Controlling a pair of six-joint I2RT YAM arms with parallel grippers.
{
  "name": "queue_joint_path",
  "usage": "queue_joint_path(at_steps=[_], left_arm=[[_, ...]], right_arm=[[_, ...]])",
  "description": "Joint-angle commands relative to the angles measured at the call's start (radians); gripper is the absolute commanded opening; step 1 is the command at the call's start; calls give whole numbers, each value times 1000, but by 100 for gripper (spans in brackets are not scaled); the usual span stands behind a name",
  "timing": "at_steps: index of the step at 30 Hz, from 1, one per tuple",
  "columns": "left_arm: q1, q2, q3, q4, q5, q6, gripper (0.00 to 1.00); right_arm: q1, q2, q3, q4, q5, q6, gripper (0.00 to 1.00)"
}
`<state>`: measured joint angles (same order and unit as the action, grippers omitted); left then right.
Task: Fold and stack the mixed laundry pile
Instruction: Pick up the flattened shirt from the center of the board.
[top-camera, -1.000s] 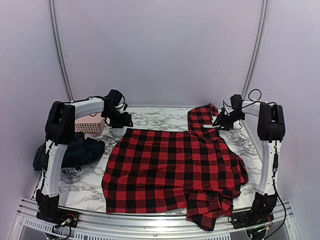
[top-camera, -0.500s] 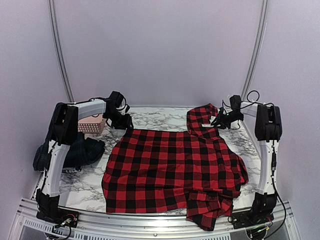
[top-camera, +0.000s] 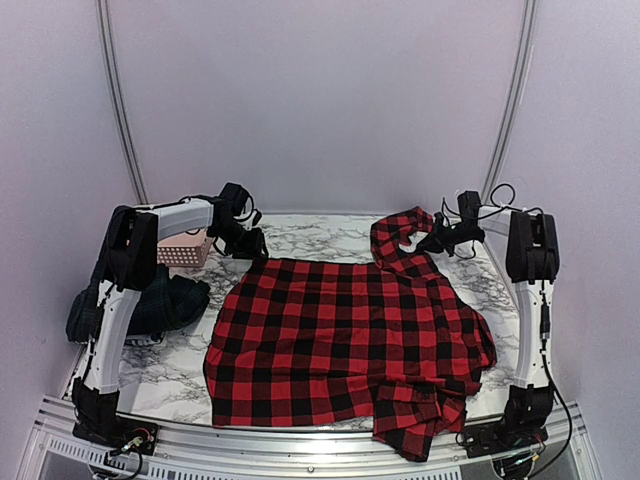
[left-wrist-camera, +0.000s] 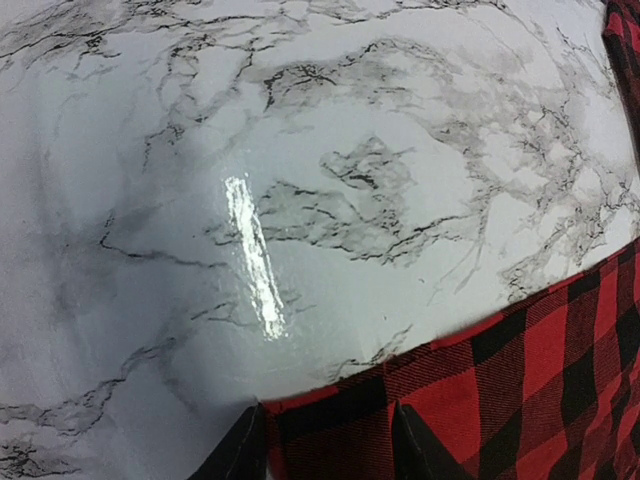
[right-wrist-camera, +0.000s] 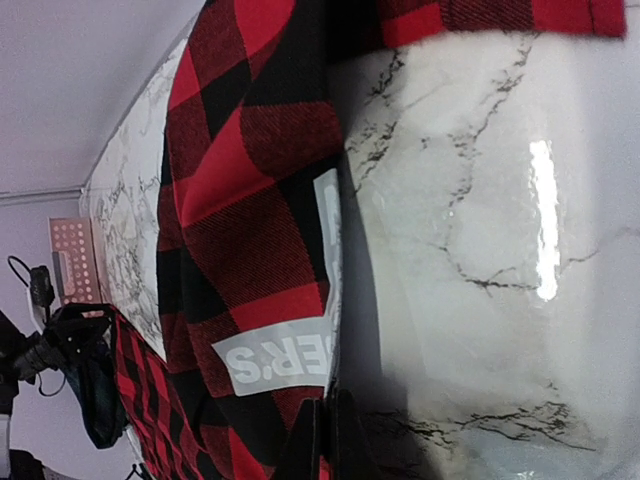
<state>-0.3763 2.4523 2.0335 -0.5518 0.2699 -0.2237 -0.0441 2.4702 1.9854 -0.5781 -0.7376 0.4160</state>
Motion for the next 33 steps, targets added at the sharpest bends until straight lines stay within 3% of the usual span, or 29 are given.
queue_joint_path(at_steps=[1, 13, 19, 22, 26, 33], left_arm=[[-7, 43, 13, -42, 13, -5, 44], [-5, 44, 13, -44, 12, 3, 44], [-5, 43, 13, -45, 12, 4, 46], [-5, 40, 10, -46, 10, 9, 48], [-4, 40, 11, -48, 10, 12, 48], [-4, 35, 9, -50, 12, 15, 49]], right_arm=[[2, -3, 50, 61, -60, 18, 0], [1, 10, 123, -78, 56, -73, 8], [1, 36, 147, -172, 209, -111, 32], [1, 46, 146, -188, 246, -121, 37], [9, 82, 159, -209, 226, -132, 38], [37, 123, 164, -166, 80, -119, 31]])
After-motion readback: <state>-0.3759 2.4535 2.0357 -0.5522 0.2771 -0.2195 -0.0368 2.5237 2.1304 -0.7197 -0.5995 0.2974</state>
